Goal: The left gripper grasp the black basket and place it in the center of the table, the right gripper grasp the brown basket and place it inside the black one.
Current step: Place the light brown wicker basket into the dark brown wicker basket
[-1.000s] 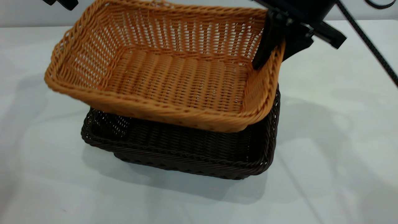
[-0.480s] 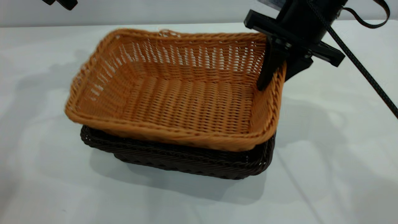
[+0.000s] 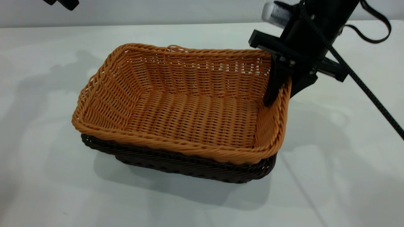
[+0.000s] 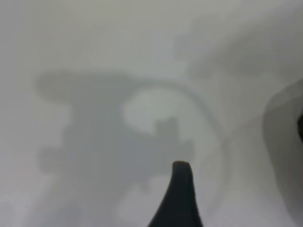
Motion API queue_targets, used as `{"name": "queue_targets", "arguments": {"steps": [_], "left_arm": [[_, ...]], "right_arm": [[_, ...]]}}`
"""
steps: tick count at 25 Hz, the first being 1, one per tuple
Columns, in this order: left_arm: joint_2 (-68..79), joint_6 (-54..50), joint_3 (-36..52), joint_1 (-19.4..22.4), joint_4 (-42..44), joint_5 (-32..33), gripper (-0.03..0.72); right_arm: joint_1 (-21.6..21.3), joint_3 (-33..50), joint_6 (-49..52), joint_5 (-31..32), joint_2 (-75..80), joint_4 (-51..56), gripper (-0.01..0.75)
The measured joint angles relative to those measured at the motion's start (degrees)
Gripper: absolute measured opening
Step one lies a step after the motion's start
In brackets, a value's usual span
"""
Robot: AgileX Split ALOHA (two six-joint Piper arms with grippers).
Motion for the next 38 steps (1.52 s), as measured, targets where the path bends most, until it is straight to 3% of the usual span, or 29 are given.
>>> {"name": "queue_targets", "arguments": {"steps": [4, 9, 12, 21, 29, 38], "left_arm": [[0.0, 0.0, 0.0, 0.0, -0.1, 0.0, 0.584], [0.0, 0.0, 0.0, 0.0, -0.5, 0.1, 0.584], [0.0, 0.0, 0.0, 0.0, -0.6, 0.2, 0.584], [0.0, -0.1, 0.0, 0.0, -2.5, 0.9, 0.584], [0.0, -0.2, 0.0, 0.0, -2.6, 1.0, 0.584], [-2.7, -4.4, -3.5, 0.0, -1.5, 4.3, 0.584]], "right_arm": [[0.0, -0.1, -0.3, -0.7, 0.6, -1.5, 0.160], [0.1, -1.7, -0.5, -0.9, 0.6, -7.6, 0.337], [0.1, -3.7, -0.5, -0.9, 0.6, -13.4, 0.396], [0.1, -9.2, -0.3, 0.2, 1.0, -20.5, 0.433], [0.1, -9.3, -0.4, 4.1, 1.0, -24.2, 0.584], [0.1, -11.0, -0.3, 6.5, -11.0, -28.4, 0.591]]}}
